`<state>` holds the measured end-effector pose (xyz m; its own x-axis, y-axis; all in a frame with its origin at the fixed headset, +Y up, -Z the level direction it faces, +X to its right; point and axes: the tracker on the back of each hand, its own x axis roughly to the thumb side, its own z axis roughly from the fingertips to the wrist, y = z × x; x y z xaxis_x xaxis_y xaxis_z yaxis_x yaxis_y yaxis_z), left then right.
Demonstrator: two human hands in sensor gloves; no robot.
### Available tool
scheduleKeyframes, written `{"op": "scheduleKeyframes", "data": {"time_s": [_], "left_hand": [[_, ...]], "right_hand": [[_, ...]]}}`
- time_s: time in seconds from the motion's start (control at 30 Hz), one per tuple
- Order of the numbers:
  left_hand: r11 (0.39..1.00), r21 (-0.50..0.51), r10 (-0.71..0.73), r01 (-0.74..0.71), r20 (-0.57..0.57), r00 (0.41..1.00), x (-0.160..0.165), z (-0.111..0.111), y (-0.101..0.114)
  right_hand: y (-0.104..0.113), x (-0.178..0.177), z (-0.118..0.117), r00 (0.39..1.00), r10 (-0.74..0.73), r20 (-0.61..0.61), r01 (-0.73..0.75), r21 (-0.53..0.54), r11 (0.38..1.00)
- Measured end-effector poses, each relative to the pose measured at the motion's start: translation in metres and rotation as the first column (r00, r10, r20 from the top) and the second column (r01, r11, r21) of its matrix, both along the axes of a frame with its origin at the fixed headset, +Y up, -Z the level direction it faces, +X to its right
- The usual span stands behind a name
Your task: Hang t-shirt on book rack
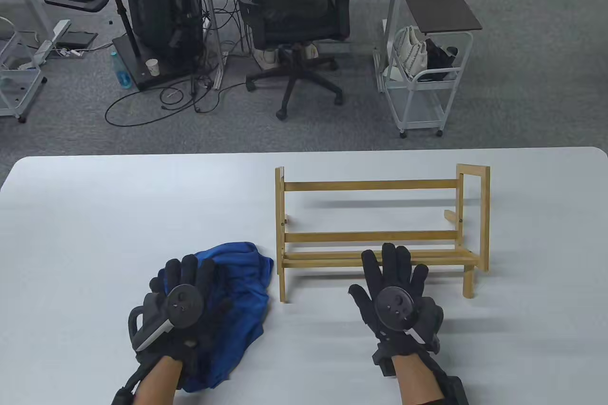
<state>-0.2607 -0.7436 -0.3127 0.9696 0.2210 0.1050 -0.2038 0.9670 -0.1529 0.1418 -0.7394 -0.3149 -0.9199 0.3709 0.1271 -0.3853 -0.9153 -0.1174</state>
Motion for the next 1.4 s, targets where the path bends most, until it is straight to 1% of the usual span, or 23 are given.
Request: {"op": "scheduleKeyframes", "data": {"time_s": [0.47,0.6,0.73,0.83,0.93,1.13,1.2,1.3,1.4], "left_hand": [[1.0,0.011,0.005,-0.005,-0.016,1.0,-0.002,-0.002,-0.002],[1.0,0.001,0.02,-0.02,-0.045,0.999,-0.001,-0.005,-0.004],[0.998,-0.037,0.043,-0.046,-0.08,0.996,-0.002,-0.008,-0.007],[0.997,-0.048,0.063,-0.068,-0.114,0.992,-0.002,-0.011,-0.01],[0.993,-0.088,0.065,-0.078,-0.14,0.988,0.001,-0.013,-0.013],[0.989,-0.135,0.026,-0.051,-0.181,0.983,0.002,-0.016,-0.021],[0.986,-0.163,0.016,-0.046,-0.179,0.984,0.003,-0.017,-0.025],[0.985,-0.175,-0.026,-0.004,-0.17,0.985,0.006,-0.017,-0.029],[0.975,-0.214,-0.086,0.052,-0.156,0.984,0.01,-0.018,-0.035]], "right_hand": [[-0.001,-0.001,0.002,1.0,-0.017,-0.007,0.017,-0.012,1.0],[-0.002,-0.003,0.003,1.0,-0.013,-0.001,0.013,-0.026,1.0],[-0.001,-0.002,0.004,1.0,-0.02,0.004,0.02,-0.021,1.0],[-0.001,-0.002,0.004,1.0,-0.025,0.003,0.025,-0.019,1.0],[-0.002,-0.003,0.004,1.0,-0.025,-0.004,0.025,-0.023,0.999],[-0.003,-0.003,0.004,1.0,-0.031,-0.006,0.031,-0.029,0.999],[-0.003,-0.004,0.004,0.999,-0.033,-0.006,0.033,-0.032,0.999],[-0.003,-0.004,0.004,0.999,-0.036,-0.007,0.036,-0.034,0.999],[-0.004,-0.004,0.004,0.999,-0.039,-0.01,0.038,-0.039,0.999]]}}
